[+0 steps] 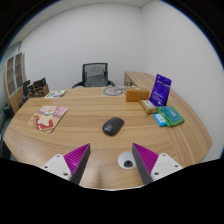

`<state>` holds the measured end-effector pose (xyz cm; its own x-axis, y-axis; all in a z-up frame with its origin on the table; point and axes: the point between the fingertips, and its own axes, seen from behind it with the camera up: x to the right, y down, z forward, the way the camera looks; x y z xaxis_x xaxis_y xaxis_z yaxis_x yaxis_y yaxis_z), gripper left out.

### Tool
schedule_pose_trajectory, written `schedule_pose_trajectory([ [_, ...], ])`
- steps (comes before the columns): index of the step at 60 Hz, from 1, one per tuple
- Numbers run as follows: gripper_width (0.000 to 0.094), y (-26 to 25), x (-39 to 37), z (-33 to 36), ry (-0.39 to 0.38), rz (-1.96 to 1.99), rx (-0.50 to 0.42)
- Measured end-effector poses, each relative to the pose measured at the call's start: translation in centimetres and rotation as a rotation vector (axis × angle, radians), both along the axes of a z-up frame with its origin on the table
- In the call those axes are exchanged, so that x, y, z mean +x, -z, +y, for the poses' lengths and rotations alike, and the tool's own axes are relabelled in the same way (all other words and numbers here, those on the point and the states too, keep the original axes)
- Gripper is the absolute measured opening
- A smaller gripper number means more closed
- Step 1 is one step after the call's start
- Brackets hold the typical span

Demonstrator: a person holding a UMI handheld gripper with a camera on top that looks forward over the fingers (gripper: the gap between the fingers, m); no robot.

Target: Arrange mouse

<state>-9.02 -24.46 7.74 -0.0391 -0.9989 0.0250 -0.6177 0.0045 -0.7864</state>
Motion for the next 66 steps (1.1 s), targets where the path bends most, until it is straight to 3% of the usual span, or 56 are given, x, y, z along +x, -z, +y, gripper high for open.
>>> schedule_pose_trajectory([
  [36,0.0869,8.0,13.1,0.1,0.018,0.014,0.003],
  [66,0.0875,9.2,17.6,0.7,0.01,0.038,0.006],
])
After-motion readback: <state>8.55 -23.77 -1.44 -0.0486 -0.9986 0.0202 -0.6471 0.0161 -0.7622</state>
